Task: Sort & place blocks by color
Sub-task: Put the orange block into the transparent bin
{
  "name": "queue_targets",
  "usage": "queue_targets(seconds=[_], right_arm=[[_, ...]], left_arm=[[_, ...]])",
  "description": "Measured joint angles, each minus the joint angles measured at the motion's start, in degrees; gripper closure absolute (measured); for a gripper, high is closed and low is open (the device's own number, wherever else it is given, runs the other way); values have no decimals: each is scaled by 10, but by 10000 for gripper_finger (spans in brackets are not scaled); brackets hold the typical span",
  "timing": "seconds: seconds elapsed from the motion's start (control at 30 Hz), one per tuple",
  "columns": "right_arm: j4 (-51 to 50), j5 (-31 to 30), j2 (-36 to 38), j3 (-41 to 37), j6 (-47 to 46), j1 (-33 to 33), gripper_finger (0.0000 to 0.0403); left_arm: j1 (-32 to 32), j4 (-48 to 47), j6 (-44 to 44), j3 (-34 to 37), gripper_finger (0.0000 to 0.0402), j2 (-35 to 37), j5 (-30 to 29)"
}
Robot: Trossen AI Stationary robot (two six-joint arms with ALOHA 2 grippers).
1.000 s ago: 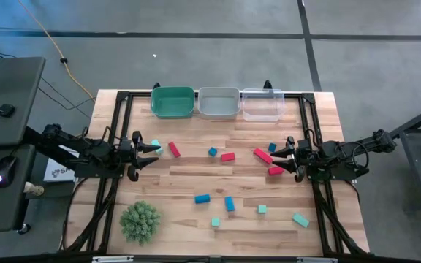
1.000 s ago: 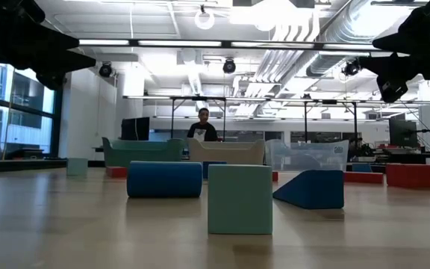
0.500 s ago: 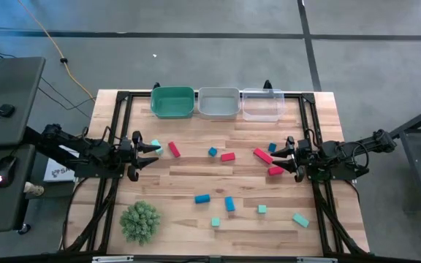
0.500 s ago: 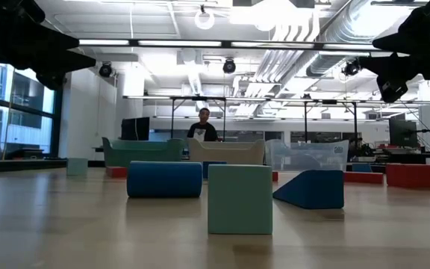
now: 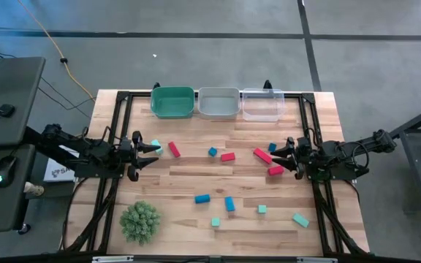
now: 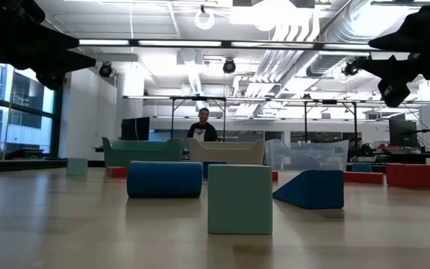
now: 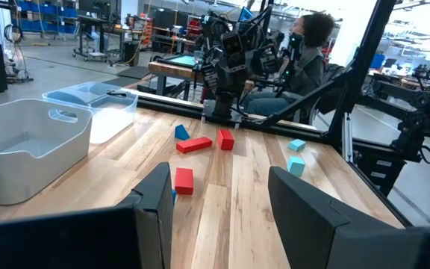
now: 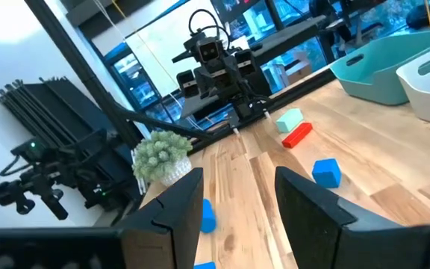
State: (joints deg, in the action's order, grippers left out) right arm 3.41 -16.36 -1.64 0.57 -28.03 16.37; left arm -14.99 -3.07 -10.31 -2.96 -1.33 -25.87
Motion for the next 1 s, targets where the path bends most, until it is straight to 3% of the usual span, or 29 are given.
queue_targets(seconds=[0.27,0.57,0.7,1.0], right_arm=[[35,-7,0,0,0,0,245],[149,-80,0,0,12,0,245],[151,-112,0,12,15,0,244],[150,-169,-9,84,96,0,202]], left_arm=[[0,0,0,0,255,0,0],[0,0,0,0,255,0,0],[0,0,0,0,255,0,0],[0,0,0,0,255,0,0]])
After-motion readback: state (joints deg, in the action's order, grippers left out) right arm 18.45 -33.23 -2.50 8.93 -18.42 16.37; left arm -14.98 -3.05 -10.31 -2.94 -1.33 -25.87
